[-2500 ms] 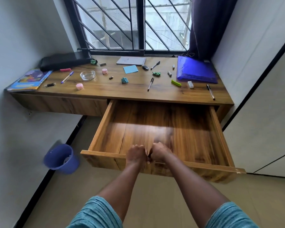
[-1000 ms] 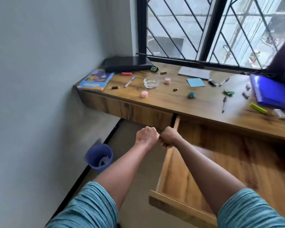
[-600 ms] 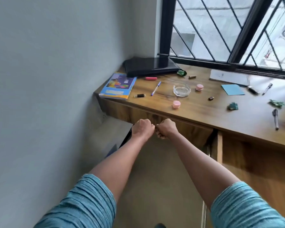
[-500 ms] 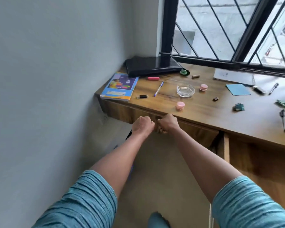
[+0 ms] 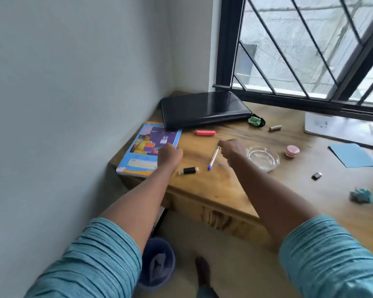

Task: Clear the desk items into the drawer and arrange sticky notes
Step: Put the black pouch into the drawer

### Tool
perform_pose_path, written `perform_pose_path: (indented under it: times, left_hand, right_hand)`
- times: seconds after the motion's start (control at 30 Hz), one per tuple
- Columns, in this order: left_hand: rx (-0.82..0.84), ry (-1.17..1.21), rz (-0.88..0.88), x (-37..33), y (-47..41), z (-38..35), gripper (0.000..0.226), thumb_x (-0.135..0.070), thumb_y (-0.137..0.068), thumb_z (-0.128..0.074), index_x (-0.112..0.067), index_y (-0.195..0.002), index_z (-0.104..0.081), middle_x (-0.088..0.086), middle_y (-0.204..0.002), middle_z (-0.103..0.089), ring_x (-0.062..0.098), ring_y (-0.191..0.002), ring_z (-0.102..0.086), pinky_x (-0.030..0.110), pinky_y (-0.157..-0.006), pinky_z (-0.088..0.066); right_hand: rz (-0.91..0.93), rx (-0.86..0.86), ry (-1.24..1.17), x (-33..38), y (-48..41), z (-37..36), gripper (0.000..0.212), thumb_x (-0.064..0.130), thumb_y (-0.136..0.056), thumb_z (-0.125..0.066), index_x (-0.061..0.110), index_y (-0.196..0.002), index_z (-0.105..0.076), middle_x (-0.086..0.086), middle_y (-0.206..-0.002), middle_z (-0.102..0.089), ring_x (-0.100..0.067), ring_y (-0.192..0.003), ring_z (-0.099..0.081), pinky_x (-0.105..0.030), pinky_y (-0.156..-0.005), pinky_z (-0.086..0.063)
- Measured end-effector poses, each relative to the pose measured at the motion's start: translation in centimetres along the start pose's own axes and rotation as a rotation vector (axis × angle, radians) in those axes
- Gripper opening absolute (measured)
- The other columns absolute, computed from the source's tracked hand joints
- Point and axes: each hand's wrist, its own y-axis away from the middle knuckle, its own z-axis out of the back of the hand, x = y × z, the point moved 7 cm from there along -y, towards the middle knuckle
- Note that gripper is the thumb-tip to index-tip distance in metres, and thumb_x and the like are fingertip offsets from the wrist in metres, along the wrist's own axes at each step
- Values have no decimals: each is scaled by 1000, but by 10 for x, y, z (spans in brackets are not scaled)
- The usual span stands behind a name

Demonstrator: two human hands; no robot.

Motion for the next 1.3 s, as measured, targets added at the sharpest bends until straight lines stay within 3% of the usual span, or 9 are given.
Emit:
perform_pose_path:
  times: [0.1,0.2,0.27,0.37,0.5,0.73,0.9,1.1,1.3]
  left_hand:
    - [0,-5,93,-18,-67,-2,39,-19,-90,-46,5,-119,-56,22,-124,-59,37,-116,-54,39,-92,-45]
    - [-14,-2,193,-28,-117,-2,43,-23,-92,-42,5,-122,-53,22,-127,-55,38,-119,-51,39,-96,-42]
    - [-31,3,255,-32,-144,-5,46,-24,-92,-40,6,-124,-50,23,-129,-54,38,-121,-49,41,-99,-40]
    - [-42,27,345,-34,-171,-10,48,-26,-92,-40,5,-129,-44,23,-135,-49,39,-126,-45,43,-107,-35]
    - [-27,61,414,-33,-191,-20,46,-22,-94,-37,6,-130,-47,23,-136,-48,39,-126,-45,42,-107,-35]
    - [-64,256,465,-33,-203,-21,45,-24,-95,-38,2,-130,-49,21,-136,-50,38,-125,-47,41,-105,-41]
    - [-113,183,453,-40,-195,-12,49,-31,-94,-38,0,-130,-48,20,-135,-49,37,-123,-46,43,-100,-39]
    - [-72,374,469,-35,-180,-12,39,-28,-94,-43,-5,-124,-52,10,-130,-53,27,-122,-49,33,-94,-40]
    - [-168,594,470,-48,-144,-6,53,-30,-94,-43,0,-137,-33,18,-143,-42,35,-129,-43,41,-108,-34]
  right_hand:
    - [-97,43,13,-4,-105,-27,27,37,-73,-68,14,-86,-65,-12,-83,-57,-26,-75,-52,-32,-64,-44]
    - [-260,76,-145,-18,-186,-51,40,47,-50,-67,14,-64,-49,-5,-60,-44,-20,-50,-41,-26,-48,-33]
    - [-352,57,-286,4,-174,-44,35,42,-67,-67,9,-67,-54,-4,-58,-49,-19,-48,-45,-23,-48,-35]
    - [-374,-48,-473,46,-150,-36,26,25,-85,-66,5,-99,-58,-10,-89,-61,-25,-78,-58,-30,-67,-45]
    - [-428,-120,-571,54,-167,-45,52,22,-84,-69,-1,-126,-50,-17,-132,-53,-32,-117,-53,-33,-90,-44]
    - [-484,-146,-722,61,-166,-52,57,22,-73,-75,5,-123,-53,-7,-117,-60,-24,-89,-50,-32,-79,-41]
    - [-423,-132,-972,78,-165,-53,79,1,-66,-69,11,-138,-37,-13,-128,-54,-26,-96,-50,-41,-97,-46]
    - [-386,-68,-1088,86,-150,-37,42,-11,-63,-55,8,-99,-46,-7,-86,-56,-25,-77,-53,-39,-82,-53]
    - [-305,-127,-1220,84,-128,-5,39,-15,-54,-49,9,-84,-52,-4,-87,-58,-22,-73,-50,-31,-69,-50]
